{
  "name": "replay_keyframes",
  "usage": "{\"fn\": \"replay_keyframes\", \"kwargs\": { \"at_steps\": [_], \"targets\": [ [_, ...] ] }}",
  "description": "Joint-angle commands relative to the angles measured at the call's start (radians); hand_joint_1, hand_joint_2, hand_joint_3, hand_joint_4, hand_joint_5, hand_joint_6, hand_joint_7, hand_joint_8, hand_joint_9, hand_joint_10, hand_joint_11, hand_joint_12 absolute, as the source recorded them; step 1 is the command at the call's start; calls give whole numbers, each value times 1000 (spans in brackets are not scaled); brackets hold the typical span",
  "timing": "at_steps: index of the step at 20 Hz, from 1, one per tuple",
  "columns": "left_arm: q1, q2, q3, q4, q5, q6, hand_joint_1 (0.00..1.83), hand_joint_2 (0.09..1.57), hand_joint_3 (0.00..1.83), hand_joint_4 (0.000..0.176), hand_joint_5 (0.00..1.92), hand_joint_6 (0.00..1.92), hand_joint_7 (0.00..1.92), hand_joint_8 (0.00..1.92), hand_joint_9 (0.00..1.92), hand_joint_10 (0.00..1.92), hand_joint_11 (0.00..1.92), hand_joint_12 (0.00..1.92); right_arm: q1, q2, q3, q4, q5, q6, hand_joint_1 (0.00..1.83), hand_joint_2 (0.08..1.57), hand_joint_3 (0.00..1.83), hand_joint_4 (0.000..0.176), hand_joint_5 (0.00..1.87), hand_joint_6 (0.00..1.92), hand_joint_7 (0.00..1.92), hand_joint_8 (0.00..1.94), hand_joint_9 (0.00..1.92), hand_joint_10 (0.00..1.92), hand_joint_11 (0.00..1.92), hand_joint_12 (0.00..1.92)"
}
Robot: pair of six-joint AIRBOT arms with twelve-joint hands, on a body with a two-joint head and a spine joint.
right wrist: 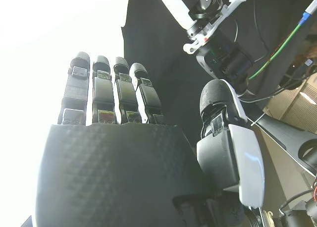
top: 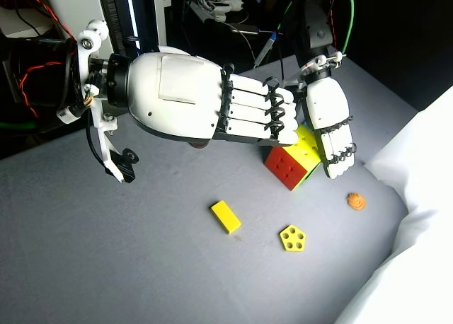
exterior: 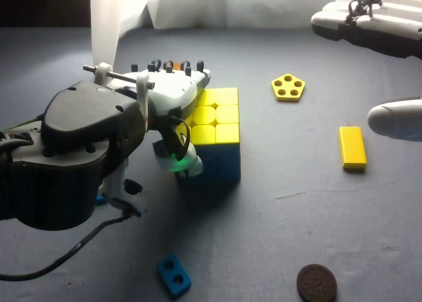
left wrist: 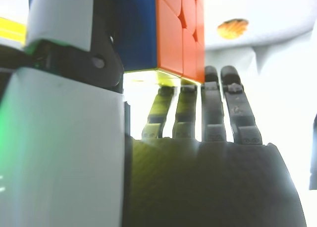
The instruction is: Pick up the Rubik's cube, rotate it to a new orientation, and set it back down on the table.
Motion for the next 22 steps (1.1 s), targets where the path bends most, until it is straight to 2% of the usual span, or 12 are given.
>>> {"fn": "replay_keyframes", "kwargs": {
  "at_steps": [1, 3, 4, 5, 6, 7, 8, 9, 10, 15, 22],
  "targets": [
    [-2, 0, -1, 53, -25, 3, 1158, 1055, 2, 0, 225, 26, 362, 45, 348, 66, 0, 728, 13, 4, 3, 36, 118, 2, 0, 1299, 2, 0, 0, 0, 0, 0, 0, 0, 0, 0],
    [-2, 0, -1, 53, -25, 3, 1206, 1057, 2, 0, 382, 24, 549, 122, 490, 256, 0, 1051, 12, 4, 3, 36, 118, 2, 0, 1296, 0, 0, 0, 0, 0, 0, 0, 0, 0, 0],
    [-3, 0, -2, 53, -25, 3, 1236, 1076, 3, 0, 482, 58, 591, 313, 429, 690, 0, 1281, 13, 4, 3, 36, 118, 2, 0, 1307, 5, 0, 0, 0, 0, 0, 0, 0, 0, 0],
    [-3, 0, -2, 53, -25, 3, 1221, 1078, 2, 0, 569, 160, 470, 828, 361, 1112, 85, 1425, 12, 4, 3, 36, 118, 2, 0, 1303, 3, 0, 0, 0, 0, 0, 0, 0, 0, 0],
    [-5, 0, -5, 53, -25, 3, 1195, 1084, 2, 0, 389, 1053, 349, 1442, 333, 1526, 202, 1647, 11, 4, 3, 36, 118, 2, 0, 1290, 0, 0, 0, 0, 0, 0, 0, 0, 0, 0],
    [-6, 0, -5, 53, -25, 3, 1272, 1211, 36, 0, 322, 1423, 598, 1516, 331, 1707, 220, 1820, 11, 4, 3, 36, 118, 2, 0, 1295, 0, 0, 0, 0, 0, 0, 0, 0, 0, 0],
    [-7, 0, -6, 53, -25, 3, 1283, 1257, 31, 0, 264, 1570, 625, 1565, 307, 1792, 184, 1901, 11, 4, 3, 36, 118, 2, 0, 1298, 1, 0, 0, 0, 0, 0, 0, 0, 0, 0],
    [-9, 0, -8, 53, -25, 3, 1104, 1350, 21, 0, 444, 1615, 571, 1744, 283, 1857, 201, 1917, 11, 4, 3, 36, 119, 2, 0, 1294, 0, 0, 0, 0, 0, 0, 0, 0, 0, 0],
    [-11, 1, -9, 51, -25, 3, 1062, 1370, 16, 0, 493, 1626, 548, 1784, 297, 1889, 231, 1920, 11, 4, 3, 36, 119, 2, 0, 1292, 0, 0, 0, 0, 0, 0, 0, 0, 0, 0],
    [-32, 6, -23, 38, -25, 14, 1052, 1387, 5, 0, 505, 1614, 526, 1837, 274, 1921, 249, 1921, 12, 4, 3, 36, 119, 2, 0, 1291, 0, 0, 0, 0, 0, 0, 0, 0, 0, 0],
    [-73, 61, -89, 13, -25, 46, 1046, 1400, 3, 0, 507, 1615, 489, 1887, 231, 1921, 222, 1921, 10, 5, 3, 36, 142, 2, 0, 1302, 3, 0, 0, 0, 2, 1, 0, 0, 0, 0]
  ]
}}
